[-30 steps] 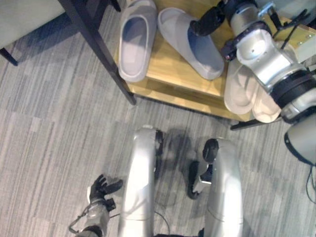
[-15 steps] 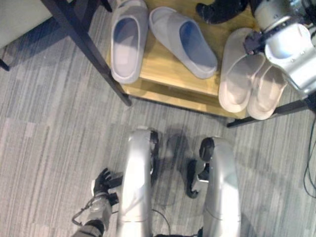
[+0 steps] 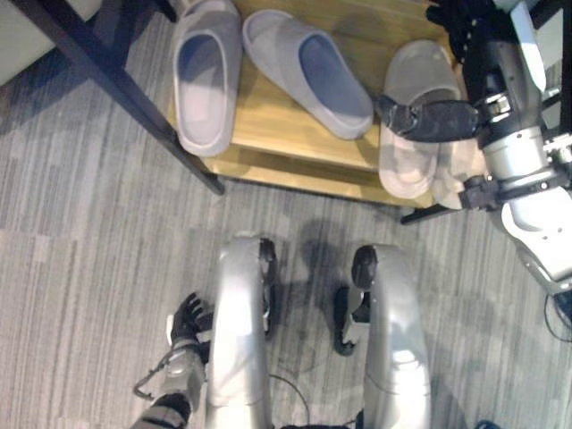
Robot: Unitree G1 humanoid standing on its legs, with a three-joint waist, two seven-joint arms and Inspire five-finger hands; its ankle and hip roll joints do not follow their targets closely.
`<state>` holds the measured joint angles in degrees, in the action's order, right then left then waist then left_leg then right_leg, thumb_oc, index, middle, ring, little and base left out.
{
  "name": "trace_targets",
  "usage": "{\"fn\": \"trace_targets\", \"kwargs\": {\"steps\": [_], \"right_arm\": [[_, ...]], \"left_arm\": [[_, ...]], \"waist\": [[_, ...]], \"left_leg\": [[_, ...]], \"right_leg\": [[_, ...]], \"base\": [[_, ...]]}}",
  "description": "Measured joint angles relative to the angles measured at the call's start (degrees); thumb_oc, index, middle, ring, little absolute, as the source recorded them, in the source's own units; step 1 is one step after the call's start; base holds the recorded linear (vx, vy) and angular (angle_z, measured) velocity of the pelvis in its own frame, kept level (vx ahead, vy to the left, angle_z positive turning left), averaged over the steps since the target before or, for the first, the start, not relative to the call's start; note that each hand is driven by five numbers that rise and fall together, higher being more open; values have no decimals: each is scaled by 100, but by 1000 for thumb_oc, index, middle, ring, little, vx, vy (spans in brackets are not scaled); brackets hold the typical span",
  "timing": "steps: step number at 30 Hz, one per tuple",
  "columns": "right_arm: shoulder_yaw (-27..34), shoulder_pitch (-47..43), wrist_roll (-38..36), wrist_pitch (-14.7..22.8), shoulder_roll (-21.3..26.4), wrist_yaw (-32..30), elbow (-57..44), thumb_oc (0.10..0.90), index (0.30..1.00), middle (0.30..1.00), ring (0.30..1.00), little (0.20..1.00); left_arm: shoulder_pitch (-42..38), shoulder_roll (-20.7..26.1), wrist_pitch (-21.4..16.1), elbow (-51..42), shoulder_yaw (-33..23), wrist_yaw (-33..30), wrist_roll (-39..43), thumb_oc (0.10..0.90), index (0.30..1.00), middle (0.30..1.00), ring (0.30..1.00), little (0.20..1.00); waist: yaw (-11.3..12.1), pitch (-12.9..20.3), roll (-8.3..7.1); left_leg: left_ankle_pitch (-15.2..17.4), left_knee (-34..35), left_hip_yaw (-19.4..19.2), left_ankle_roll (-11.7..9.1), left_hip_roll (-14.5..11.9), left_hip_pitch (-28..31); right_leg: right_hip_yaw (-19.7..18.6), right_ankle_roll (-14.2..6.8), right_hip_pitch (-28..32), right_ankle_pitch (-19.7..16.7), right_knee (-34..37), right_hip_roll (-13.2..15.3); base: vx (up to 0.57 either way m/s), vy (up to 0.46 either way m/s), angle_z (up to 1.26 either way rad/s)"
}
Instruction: Arrange the slippers neatly on the shoe rack.
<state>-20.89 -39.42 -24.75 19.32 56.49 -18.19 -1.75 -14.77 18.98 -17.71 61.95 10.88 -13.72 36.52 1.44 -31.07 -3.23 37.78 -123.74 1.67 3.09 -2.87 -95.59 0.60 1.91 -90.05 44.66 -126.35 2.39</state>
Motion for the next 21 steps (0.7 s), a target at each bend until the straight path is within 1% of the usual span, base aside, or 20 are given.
{"fn": "trace_targets", "kwargs": {"steps": [1,2,3,4,5,6,7,8,9,10,12,13,14,15,16,18,19,21], "right_arm": [[164,167,2,56,-177,-85,-63,800,900,900,900,900],[242,255,48,57,-224,-100,-107,800,900,900,900,900],[319,406,220,79,-342,-175,-243,800,900,900,900,900],[754,770,398,5,-707,-75,-392,800,900,900,900,900],[1281,1408,475,48,-1120,-90,-633,800,900,900,900,900],[1786,2433,504,33,-1846,-238,-878,800,900,900,900,900],[1814,2786,498,-59,-2025,-269,-858,800,900,900,900,900],[1755,3284,524,-235,-2181,-260,-857,800,900,900,900,900],[1716,3551,571,-279,-2219,-233,-857,800,900,900,900,900],[1711,4008,631,-339,-2263,-231,-856,800,900,900,900,900],[1715,4304,672,-361,-2269,-231,-892,800,900,900,900,900],[1710,4344,669,-368,-2280,-226,-958,800,900,900,900,900],[1710,4343,668,-381,-2285,-234,-958,800,900,900,900,900],[1728,4343,677,-382,-2271,-248,-962,800,900,900,900,900],[1765,4357,737,-377,-2238,-296,-966,800,900,900,900,900],[1843,4361,935,-377,-2236,-316,-1002,800,900,900,900,900],[1952,4340,1193,-401,-2233,-358,-1174,800,900,900,900,900],[2037,4254,1408,-406,-2208,-387,-1284,800,900,900,900,900]], "left_arm": [[15,1,-17,-62,-1,-95,-101,800,900,900,900,900],[27,1,-17,-106,-40,-124,-98,800,900,900,900,900],[37,45,-31,-277,-222,-230,-94,800,900,900,900,900],[674,143,423,-1864,-583,-363,-31,800,900,900,900,900],[1420,271,419,-3454,-663,-330,-45,800,900,900,900,900],[2376,727,124,-5891,-626,-207,-149,800,900,900,900,900],[2566,966,-41,-6615,-661,-189,-185,800,900,900,900,900],[2648,1365,-407,-7644,-928,-191,-196,800,900,900,900,900],[2572,1509,-583,-7994,-1125,-190,-213,800,900,900,900,900],[2355,1642,-830,-8310,-1425,-196,-266,800,900,900,900,900],[2226,1694,-1024,-8507,-1625,-214,-326,800,900,900,900,900],[2227,1694,-1030,-8567,-1595,-208,-359,800,900,900,900,900],[2233,1683,-987,-8553,-1483,-199,-368,800,900,900,900,900],[2257,1666,-887,-8494,-1216,-177,-372,800,900,900,900,900],[2368,1636,-752,-8399,-901,-145,-379,800,900,900,900,900],[2582,1557,-661,-8356,-787,-97,-380,800,900,900,900,900],[2799,1555,-591,-8318,-749,-86,-375,800,900,900,900,900],[2801,1556,-525,-8261,-740,-86,-370,800,900,900,900,900]], "waist": [[19,-2,-3],[23,-2,-3],[-5,-6,6],[-70,-39,-46],[-62,-54,-85],[36,-47,-90],[59,-51,-74],[91,-43,-61],[65,-29,-1],[-30,-28,262],[-177,-28,494],[-236,-26,577],[-261,-27,584],[-285,-25,554],[-288,-32,533],[-274,-35,522],[-260,-42,526],[-246,-47,522]], "left_leg": [[4,-3,-3,-6,0,0],[4,-5,0,-6,-1,0],[4,-25,-4,-13,-15,3],[-24,-38,-57,-52,-81,28],[-24,-111,-95,-52,-140,39],[76,-298,-244,86,-219,208],[155,-354,-330,115,-239,317],[326,-443,-521,200,-331,517],[376,-479,-596,213,-354,568],[396,-526,-610,250,-401,591],[397,-512,-640,248,-424,597],[400,-493,-645,242,-445,612],[400,-461,-649,242,-447,622],[375,-377,-646,194,-455,619],[319,-313,-604,82,-454,608],[226,-300,-554,31,-427,602],[197,-349,-444,19,-385,566],[219,-387,-383,-32,-389,556]], "right_leg": [[-2,10,-10,5,-12,3],[0,10,-11,5,-17,1],[-15,31,-9,11,-42,18],[-4,42,13,11,-102,182],[78,105,59,40,-208,415],[119,200,208,84,-477,707],[73,236,275,134,-561,775],[-76,136,376,356,-595,834],[-159,122,378,375,-622,889],[-182,114,428,376,-625,1055],[-216,86,412,366,-587,1218],[-220,75,398,360,-564,1282],[-222,76,389,360,-554,1315],[-216,91,351,353,-525,1341],[-170,138,358,332,-505,1394],[-124,231,357,283,-540,1415],[-49,210,351,326,-598,1396],[-4,202,358,328,-626,1356]], "base": [[0,0,0],[0,0,0],[27,13,9],[27,12,24],[-30,1,45],[-19,1,37],[-37,3,1],[-17,2,-30],[-26,10,-37],[-9,8,-24],[-6,8,-19],[-30,-17,-13],[-63,-38,-1],[-104,-36,19],[-91,-12,23],[-30,4,9],[-1,16,-5],[7,5,-6]]}}
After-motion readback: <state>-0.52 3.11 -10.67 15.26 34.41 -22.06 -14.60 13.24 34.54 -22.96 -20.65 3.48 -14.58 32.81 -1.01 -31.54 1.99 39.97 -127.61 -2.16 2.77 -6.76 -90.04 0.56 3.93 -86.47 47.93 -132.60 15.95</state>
